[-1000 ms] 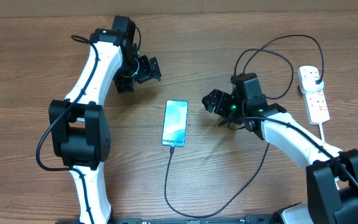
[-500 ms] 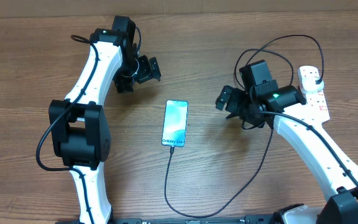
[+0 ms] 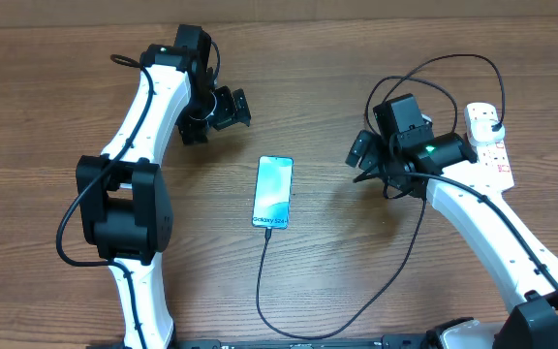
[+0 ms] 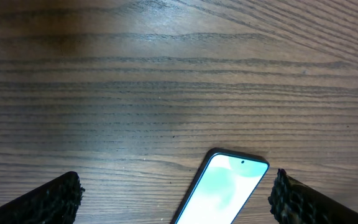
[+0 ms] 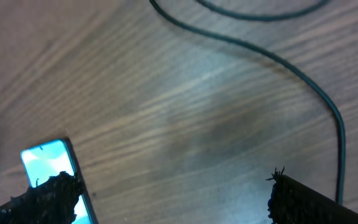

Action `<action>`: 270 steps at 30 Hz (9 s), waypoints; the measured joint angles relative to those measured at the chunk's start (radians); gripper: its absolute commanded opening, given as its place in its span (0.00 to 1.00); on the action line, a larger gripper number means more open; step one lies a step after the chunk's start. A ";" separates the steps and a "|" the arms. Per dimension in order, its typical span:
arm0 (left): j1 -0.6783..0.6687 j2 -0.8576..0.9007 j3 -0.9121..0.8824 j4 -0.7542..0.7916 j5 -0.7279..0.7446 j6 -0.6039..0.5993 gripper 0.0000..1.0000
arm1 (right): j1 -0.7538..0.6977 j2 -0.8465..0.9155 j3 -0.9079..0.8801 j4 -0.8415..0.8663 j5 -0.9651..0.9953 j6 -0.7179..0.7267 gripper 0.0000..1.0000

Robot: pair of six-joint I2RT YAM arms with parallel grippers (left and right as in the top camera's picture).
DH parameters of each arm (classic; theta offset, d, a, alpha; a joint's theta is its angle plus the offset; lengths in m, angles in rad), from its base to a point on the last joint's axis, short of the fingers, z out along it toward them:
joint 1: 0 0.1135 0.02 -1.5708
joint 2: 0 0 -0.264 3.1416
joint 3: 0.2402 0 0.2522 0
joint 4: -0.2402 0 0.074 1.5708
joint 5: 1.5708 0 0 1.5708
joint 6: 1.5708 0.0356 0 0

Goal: Plug charger to phone and switch on socket

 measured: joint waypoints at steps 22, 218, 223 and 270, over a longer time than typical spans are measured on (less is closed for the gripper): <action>0.000 0.000 0.000 0.000 0.000 0.000 1.00 | -0.008 0.000 0.000 0.008 -0.016 0.013 1.00; 0.000 0.000 0.000 0.000 0.000 0.000 1.00 | -0.820 0.523 0.289 0.061 -0.026 -0.210 1.00; 0.000 0.000 0.000 0.000 0.000 0.000 1.00 | -0.820 0.523 0.290 0.058 -0.027 -0.210 1.00; 0.000 0.000 0.000 0.000 0.000 0.000 1.00 | -0.797 0.507 0.330 -0.140 -0.087 -0.431 1.00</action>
